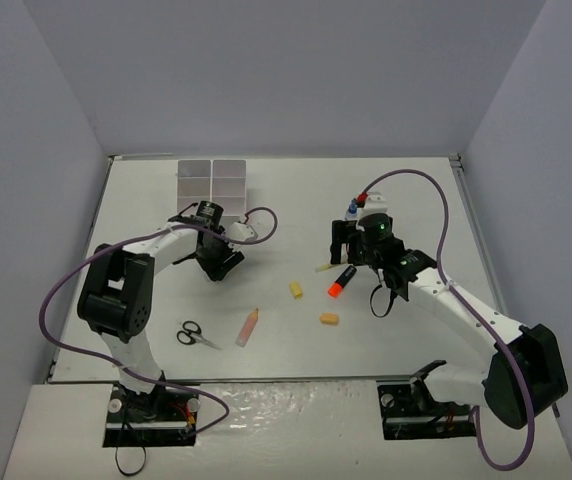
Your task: Sort the stationery into containers
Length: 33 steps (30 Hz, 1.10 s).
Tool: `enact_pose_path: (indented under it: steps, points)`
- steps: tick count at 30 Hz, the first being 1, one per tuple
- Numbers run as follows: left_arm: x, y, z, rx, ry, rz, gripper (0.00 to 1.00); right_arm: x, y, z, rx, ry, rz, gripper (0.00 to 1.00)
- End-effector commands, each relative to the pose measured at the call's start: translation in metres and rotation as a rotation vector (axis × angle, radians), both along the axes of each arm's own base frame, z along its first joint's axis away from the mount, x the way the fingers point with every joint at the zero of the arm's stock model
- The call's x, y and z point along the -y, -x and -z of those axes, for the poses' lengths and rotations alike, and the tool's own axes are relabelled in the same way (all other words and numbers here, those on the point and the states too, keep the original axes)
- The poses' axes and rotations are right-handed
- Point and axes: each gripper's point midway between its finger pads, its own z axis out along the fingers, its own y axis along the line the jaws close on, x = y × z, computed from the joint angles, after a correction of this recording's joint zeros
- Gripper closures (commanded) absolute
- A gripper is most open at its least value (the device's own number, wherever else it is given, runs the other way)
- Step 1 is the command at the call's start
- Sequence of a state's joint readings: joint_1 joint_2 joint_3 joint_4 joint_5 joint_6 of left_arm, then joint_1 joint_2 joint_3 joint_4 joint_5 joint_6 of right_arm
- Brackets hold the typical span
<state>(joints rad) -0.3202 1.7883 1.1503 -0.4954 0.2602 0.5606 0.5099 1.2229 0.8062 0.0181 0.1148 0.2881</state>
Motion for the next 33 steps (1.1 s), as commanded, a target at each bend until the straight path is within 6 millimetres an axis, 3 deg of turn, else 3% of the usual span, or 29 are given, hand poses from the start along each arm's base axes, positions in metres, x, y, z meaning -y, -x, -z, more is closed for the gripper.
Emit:
enact_pose_path:
  steps: [1,2,3,5,9,15,16,22,28,33]
  points:
    - [0.008,-0.008,-0.008,0.037,-0.014,0.033,0.68,-0.012,-0.012,-0.029,0.084,-0.028,-0.025,0.14]
    - [0.007,-0.005,-0.007,0.029,-0.018,0.039,0.8,-0.012,-0.012,-0.029,0.085,-0.026,-0.026,0.14]
    - [0.007,-0.003,-0.007,0.018,-0.018,0.04,0.82,-0.012,-0.011,-0.029,0.085,-0.022,-0.031,0.14]
    - [0.007,0.002,-0.006,0.0,-0.006,0.047,0.99,-0.015,-0.01,-0.028,0.082,-0.019,-0.05,0.14]
    - [0.017,0.001,-0.024,0.013,0.083,0.027,1.0,-0.034,-0.008,-0.026,0.067,-0.02,-0.13,0.15]
    - [0.028,-0.009,-0.11,0.126,0.356,-0.071,1.0,-0.073,-0.006,-0.01,0.002,-0.019,-0.29,0.21]
    - [0.025,-0.01,-0.136,0.171,0.414,-0.1,1.0,-0.08,-0.005,-0.003,-0.017,-0.015,-0.317,0.22]
    - [-0.003,0.004,-0.214,0.301,0.506,-0.211,1.0,-0.115,0.007,0.027,-0.095,0.017,-0.42,0.23]
    - [-0.032,0.033,-0.225,0.375,0.414,-0.25,1.0,-0.141,0.022,0.053,-0.147,0.118,-0.447,0.25]
    - [-0.047,0.046,-0.207,0.374,0.352,-0.291,1.0,-0.147,0.027,0.075,-0.22,0.159,-0.452,0.31]
